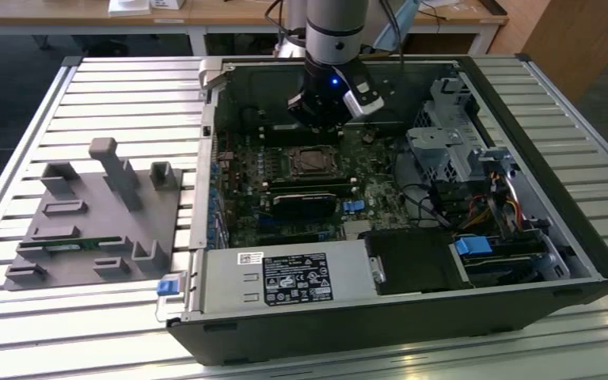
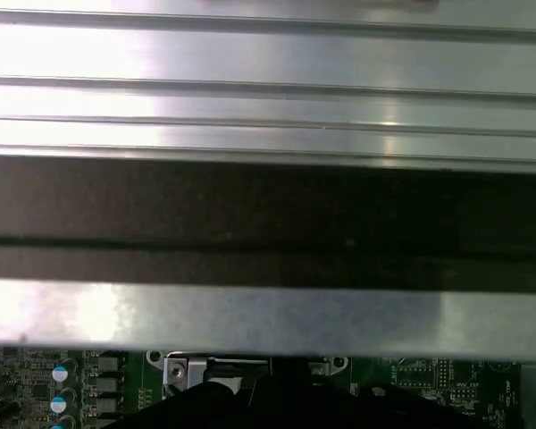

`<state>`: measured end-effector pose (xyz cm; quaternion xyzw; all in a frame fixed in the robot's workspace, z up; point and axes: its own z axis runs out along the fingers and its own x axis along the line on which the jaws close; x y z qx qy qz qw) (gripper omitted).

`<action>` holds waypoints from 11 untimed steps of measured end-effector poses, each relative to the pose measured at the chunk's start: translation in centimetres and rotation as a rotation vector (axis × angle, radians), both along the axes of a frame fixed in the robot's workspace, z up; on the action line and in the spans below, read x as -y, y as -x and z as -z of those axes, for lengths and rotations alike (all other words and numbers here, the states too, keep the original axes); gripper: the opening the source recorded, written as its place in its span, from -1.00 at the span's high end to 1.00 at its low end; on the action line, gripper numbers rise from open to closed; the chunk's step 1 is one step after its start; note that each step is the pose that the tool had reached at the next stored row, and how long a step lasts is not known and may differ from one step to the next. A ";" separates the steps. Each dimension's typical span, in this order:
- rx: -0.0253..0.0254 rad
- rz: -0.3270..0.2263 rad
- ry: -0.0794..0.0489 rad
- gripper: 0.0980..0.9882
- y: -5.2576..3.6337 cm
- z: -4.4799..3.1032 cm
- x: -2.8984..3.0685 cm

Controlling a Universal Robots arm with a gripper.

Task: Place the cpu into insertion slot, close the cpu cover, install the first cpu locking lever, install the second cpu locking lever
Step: 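Install the second cpu locking lever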

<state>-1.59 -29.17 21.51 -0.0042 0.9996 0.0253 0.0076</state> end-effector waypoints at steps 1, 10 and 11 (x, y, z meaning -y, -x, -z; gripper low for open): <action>0.0000 0.000 0.000 0.98 0.00 0.00 0.05; -0.0001 0.000 0.000 0.98 0.00 0.00 0.99; 0.0000 0.000 0.000 0.98 0.00 0.00 1.14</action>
